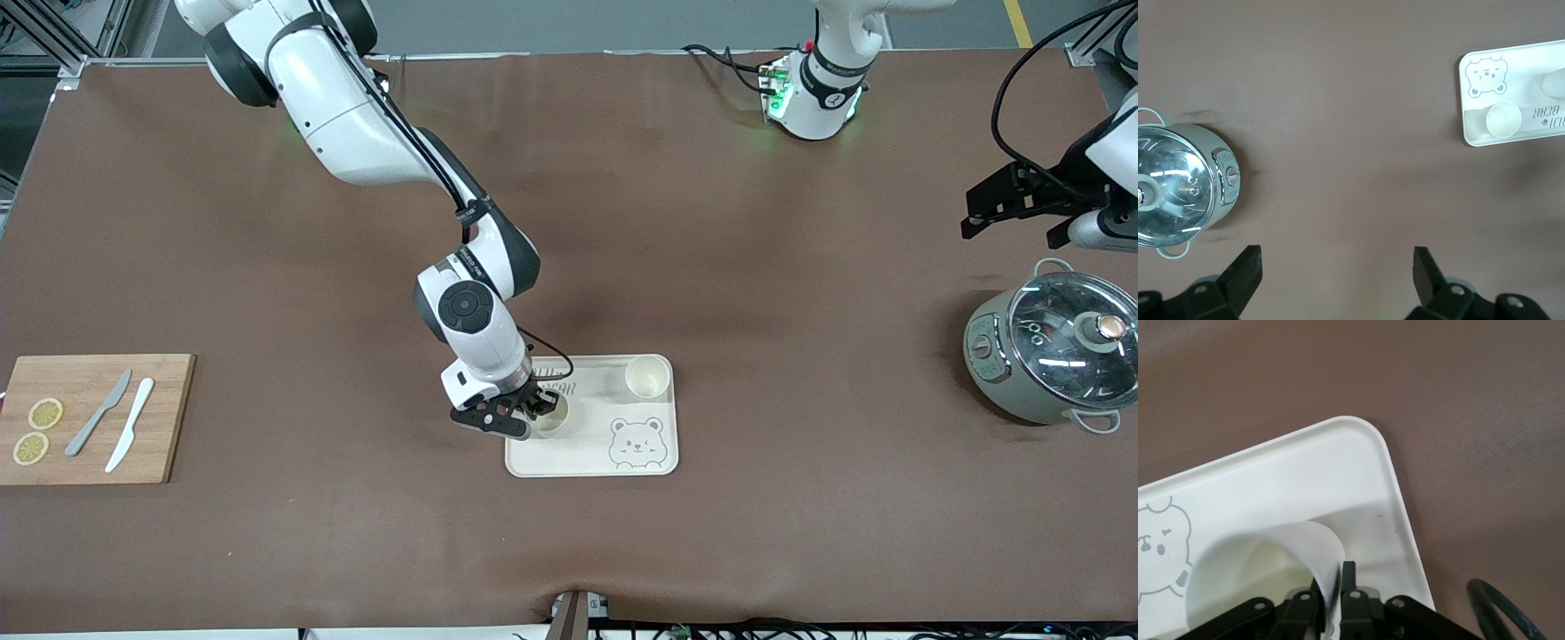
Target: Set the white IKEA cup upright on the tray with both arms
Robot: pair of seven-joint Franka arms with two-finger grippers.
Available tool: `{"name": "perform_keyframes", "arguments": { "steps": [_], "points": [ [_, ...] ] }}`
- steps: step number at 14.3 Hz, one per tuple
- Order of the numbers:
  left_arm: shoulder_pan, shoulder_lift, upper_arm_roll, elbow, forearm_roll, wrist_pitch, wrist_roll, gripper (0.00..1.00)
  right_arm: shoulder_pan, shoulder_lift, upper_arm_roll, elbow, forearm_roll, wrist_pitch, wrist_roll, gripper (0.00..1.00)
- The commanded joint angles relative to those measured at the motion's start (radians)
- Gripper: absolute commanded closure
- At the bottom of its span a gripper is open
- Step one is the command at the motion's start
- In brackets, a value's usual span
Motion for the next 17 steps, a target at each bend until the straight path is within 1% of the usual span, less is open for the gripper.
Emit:
{"name": "perform_keyframes", "arguments": {
  "steps": [1,4,5,7,9,10,11,12,14,15,16,17],
  "points": [
    [0.003,-0.003,0.005,-0.002,-0.011,0.025,0.008,0.0,0.004,0.004,-0.018,0.027,-0.035,-0.008,0.029,0.0],
    [0.0,-0.001,0.004,0.001,-0.008,0.045,0.002,0.0,-0.006,-0.027,-0.019,0.027,-0.034,-0.02,0.016,0.0],
    [0.003,-0.001,0.004,0.001,-0.008,0.045,0.002,0.0,-0.026,-0.059,-0.019,0.02,-0.032,-0.053,0.012,0.0],
    [0.006,0.002,0.004,-0.001,-0.007,0.047,0.002,0.0,-0.049,-0.16,-0.016,0.02,-0.025,-0.2,-0.068,0.0],
    [0.006,0.01,0.005,-0.001,0.005,0.051,0.011,0.0,-0.092,-0.308,-0.008,0.018,-0.009,-0.381,-0.132,0.0],
    [0.004,0.011,0.004,-0.001,0.034,0.053,0.015,0.0,-0.109,-0.387,-0.007,0.018,0.017,-0.482,-0.158,0.0],
    [-0.003,0.011,0.001,-0.001,0.073,0.051,0.021,0.0,-0.124,-0.466,-0.013,0.017,0.069,-0.574,-0.175,0.0],
    [-0.007,0.013,-0.001,-0.002,0.1,0.051,0.025,0.0,-0.155,-0.537,-0.015,0.017,0.098,-0.668,-0.197,0.0],
    [-0.004,0.017,0.001,-0.001,0.104,0.054,0.025,0.0,-0.207,-0.671,-0.016,-0.006,0.101,-0.851,-0.278,0.0],
    [-0.002,0.02,0.001,-0.001,0.104,0.06,0.023,0.0,-0.226,-0.746,-0.019,-0.052,0.089,-0.889,-0.29,0.0],
    [-0.004,0.022,0.001,-0.002,0.104,0.063,0.023,0.0,-0.256,-0.834,-0.019,-0.131,0.086,-0.897,-0.318,0.0],
    [0.0,0.023,0.001,-0.004,0.101,0.06,0.023,0.0,-0.299,-0.929,-0.019,-0.229,0.063,-0.896,-0.414,0.0]
  ]
}}
